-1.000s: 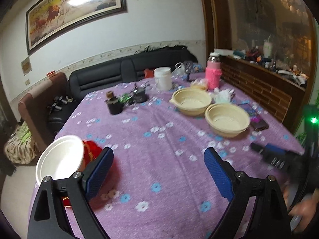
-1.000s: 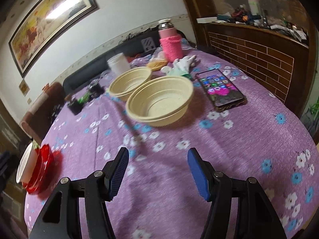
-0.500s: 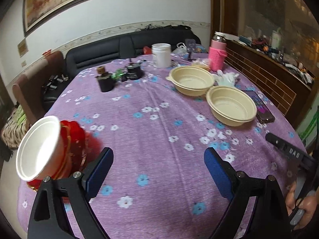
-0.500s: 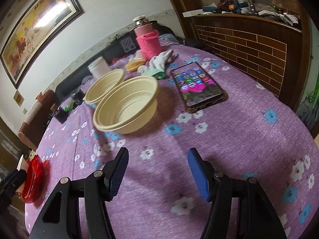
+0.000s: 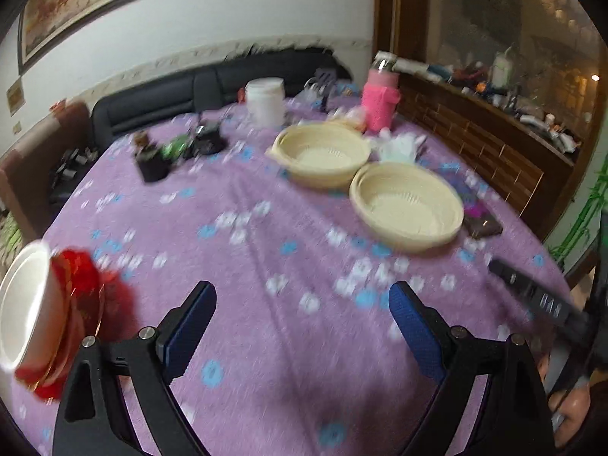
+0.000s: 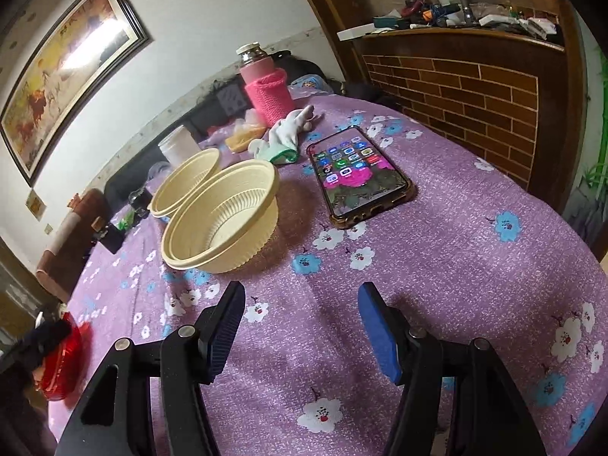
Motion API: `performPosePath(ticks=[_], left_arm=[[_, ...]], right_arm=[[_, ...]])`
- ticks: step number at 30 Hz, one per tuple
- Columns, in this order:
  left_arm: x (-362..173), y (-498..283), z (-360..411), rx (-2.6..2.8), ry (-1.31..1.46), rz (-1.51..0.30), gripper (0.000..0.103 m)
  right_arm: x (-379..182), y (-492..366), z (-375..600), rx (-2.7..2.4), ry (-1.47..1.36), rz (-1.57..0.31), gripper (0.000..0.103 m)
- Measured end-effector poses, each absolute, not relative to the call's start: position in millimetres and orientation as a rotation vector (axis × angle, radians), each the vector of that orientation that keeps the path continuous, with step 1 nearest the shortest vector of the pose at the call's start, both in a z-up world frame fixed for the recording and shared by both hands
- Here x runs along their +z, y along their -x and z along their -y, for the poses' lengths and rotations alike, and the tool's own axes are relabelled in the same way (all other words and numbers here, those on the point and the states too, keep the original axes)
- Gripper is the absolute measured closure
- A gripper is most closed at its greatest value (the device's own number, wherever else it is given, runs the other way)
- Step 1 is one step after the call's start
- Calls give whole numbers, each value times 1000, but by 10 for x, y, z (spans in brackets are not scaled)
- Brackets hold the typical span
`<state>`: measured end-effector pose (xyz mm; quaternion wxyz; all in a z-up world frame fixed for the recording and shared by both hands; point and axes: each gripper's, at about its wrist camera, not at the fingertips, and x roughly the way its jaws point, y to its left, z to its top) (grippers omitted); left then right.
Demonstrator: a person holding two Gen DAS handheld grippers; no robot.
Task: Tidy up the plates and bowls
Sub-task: 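Move the right gripper over to the beige plastic bowls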
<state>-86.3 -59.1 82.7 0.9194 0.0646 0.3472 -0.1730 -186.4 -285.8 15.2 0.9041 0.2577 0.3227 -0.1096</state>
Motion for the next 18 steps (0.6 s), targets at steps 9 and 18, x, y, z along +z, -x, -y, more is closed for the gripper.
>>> performPosePath(ticks=[9,18], left_arm=[[548,569,472,-359,-47,-665,11],[505,495,292,-333,36,-690,11]], right_arm=[[127,1766,2750,-294,-457,-719,37],[91,1738,2773,-320,-457,-751,37]])
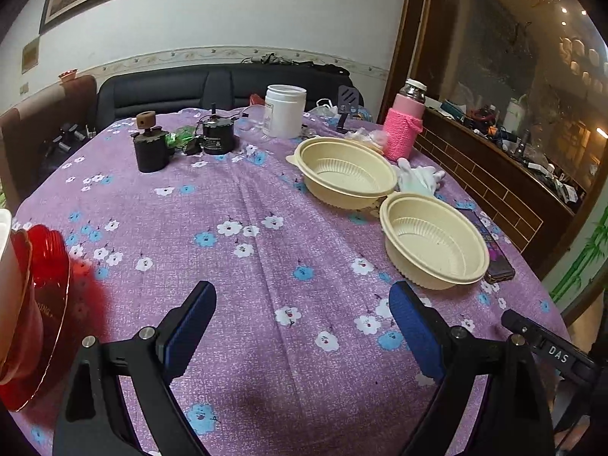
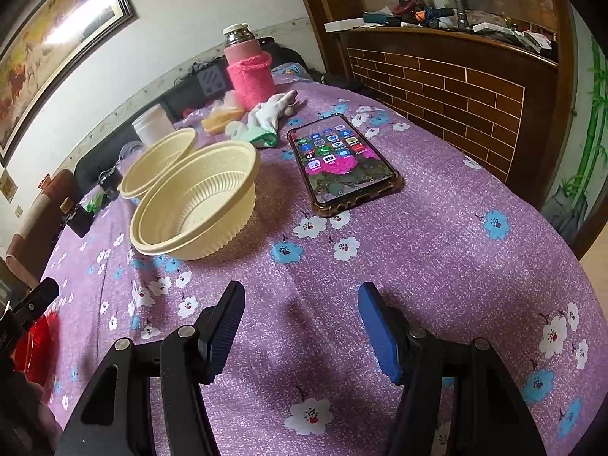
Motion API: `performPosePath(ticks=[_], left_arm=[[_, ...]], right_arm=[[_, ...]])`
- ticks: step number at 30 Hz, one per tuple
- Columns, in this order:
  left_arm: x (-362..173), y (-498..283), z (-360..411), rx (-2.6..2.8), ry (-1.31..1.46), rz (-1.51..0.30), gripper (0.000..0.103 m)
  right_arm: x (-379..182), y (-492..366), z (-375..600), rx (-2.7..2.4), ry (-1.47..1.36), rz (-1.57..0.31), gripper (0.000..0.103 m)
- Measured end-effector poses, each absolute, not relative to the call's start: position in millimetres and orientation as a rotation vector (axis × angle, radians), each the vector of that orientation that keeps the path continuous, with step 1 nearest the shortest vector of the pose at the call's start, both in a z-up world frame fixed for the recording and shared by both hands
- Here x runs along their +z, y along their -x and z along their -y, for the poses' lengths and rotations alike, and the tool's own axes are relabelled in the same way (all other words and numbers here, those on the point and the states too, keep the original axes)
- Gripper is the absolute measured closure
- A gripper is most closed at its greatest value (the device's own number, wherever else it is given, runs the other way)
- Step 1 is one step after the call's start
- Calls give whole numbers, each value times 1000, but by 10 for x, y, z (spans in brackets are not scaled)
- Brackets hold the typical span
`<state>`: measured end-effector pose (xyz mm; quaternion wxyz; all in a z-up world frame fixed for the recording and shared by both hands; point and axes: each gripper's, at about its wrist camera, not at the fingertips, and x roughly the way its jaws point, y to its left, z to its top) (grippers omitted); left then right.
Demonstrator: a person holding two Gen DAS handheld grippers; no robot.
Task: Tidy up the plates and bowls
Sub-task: 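Move the right gripper over to the beige plastic bowls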
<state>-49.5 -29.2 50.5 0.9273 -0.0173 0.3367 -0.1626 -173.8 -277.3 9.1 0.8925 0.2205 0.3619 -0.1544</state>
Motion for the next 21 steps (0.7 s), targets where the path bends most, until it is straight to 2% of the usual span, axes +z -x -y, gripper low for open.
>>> performPosePath(ticks=[9,15,21], left_arm=[[498,489,133,-208,50,-645,11],[435,404,155,-197,33,-687,11],[305,327,213,-208,13,-756,11]], right_arm=[[132,1791,2757,-297,-461,-715,36],[220,1827,2737,-277,-463,-696,36],[737,1258,2777,-191,-493,-637,36]])
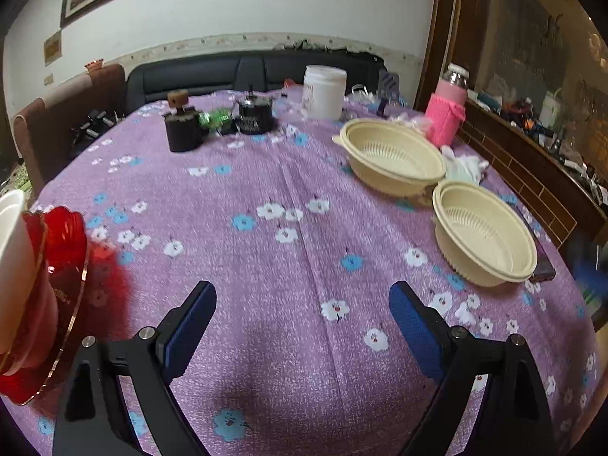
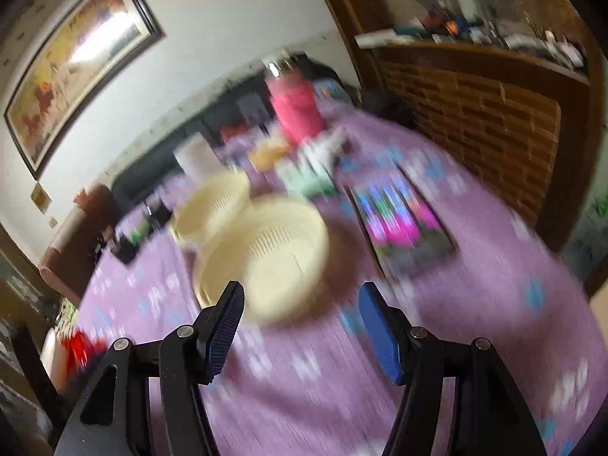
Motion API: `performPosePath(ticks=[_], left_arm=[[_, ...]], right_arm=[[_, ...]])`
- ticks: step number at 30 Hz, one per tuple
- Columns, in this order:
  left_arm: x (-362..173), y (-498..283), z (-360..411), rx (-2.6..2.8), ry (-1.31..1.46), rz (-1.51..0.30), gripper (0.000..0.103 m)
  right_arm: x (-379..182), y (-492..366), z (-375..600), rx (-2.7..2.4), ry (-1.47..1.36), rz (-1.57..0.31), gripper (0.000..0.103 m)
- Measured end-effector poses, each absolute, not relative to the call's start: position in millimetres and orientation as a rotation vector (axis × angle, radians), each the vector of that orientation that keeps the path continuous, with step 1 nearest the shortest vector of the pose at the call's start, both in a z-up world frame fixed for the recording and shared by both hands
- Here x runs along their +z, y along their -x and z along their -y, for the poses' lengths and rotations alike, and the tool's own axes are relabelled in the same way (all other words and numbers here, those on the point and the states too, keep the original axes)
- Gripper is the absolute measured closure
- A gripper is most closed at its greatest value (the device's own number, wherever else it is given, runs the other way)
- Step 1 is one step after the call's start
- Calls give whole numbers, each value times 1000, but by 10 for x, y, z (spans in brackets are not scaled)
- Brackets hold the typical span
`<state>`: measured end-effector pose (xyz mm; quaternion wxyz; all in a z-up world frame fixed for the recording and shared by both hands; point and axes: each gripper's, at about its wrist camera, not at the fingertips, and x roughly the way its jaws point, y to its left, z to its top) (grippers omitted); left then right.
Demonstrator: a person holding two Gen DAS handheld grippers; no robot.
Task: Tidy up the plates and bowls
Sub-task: 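Move the right gripper over to the beige plastic bowls, then grasp a beige plastic bowl rim with the right gripper and lift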
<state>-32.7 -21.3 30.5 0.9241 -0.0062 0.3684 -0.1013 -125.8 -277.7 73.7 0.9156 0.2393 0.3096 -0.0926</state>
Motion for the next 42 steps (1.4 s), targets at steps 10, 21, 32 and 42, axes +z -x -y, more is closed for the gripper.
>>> performPosePath(ticks=[10,21,32,42], left_arm=[[613,152,318,-239,-2,-773,11],[536,-485,1149,-436,87,-983,17],[96,-695,1552,-470,18,-1129,80],[267,-590,1505,-455,-1,-1094,85]], right_arm=[[465,596,2993,-210,-509,-628,36],[252,478,3111,-189,-543,-764,42],[115,405,3055,-205,-500,-839,53],[205,451,2939,-88,-520,-784,87]])
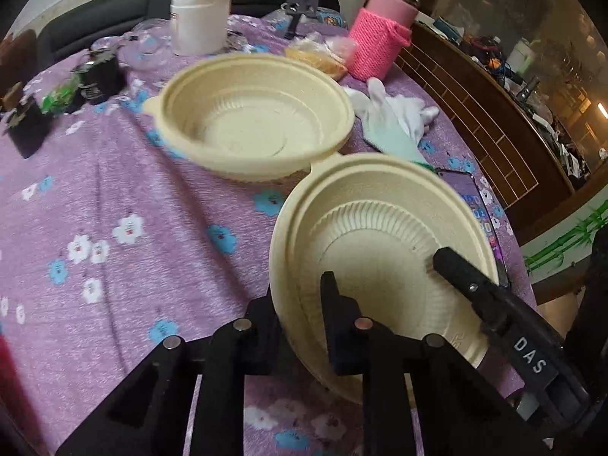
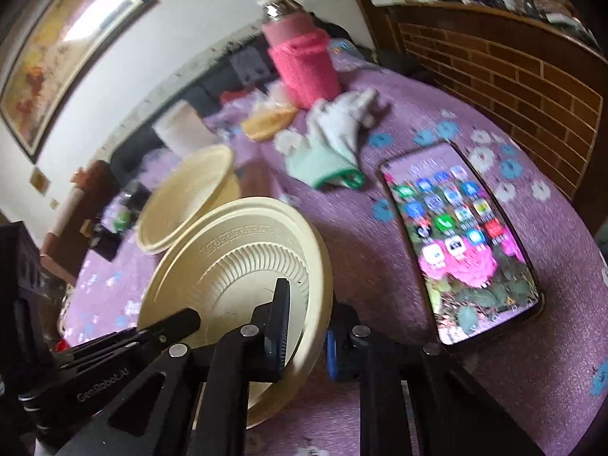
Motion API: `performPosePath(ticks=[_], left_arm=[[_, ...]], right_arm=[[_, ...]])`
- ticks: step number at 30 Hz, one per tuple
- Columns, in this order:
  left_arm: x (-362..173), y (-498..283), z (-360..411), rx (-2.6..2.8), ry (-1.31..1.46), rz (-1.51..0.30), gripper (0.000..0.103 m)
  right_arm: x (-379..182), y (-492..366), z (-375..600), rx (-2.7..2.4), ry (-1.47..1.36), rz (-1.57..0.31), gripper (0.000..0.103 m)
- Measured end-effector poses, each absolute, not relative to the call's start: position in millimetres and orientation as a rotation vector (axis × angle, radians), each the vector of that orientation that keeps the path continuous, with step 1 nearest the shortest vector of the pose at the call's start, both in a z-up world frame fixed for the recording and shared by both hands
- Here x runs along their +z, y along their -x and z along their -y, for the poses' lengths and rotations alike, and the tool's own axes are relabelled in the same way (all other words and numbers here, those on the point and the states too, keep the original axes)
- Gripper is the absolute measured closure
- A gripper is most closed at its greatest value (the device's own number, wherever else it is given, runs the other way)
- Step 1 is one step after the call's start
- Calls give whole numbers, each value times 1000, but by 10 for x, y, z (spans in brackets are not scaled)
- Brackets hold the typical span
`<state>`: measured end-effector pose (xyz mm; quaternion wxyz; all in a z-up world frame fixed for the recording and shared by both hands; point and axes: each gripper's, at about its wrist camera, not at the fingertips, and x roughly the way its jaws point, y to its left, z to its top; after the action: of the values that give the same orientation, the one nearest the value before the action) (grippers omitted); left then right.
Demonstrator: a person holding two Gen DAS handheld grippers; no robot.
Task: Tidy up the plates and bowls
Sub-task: 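Grasp a beige plastic bowl rim with the right gripper and lift, then carry the beige bowl onto the white bowl in the stack and release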
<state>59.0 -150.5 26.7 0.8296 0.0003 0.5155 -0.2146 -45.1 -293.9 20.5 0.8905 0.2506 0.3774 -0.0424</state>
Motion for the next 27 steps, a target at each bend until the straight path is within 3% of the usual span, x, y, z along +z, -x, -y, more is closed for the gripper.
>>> performPosePath(ticks=[9,27], left_arm=[[623,-56,916,-374,36,-988,82],[1168,905,-1188,-111,195,-770,66]], right_arm=[[497,639,2435,106,-424,-633,86],[1083,958,332,404,-262,-632,85]])
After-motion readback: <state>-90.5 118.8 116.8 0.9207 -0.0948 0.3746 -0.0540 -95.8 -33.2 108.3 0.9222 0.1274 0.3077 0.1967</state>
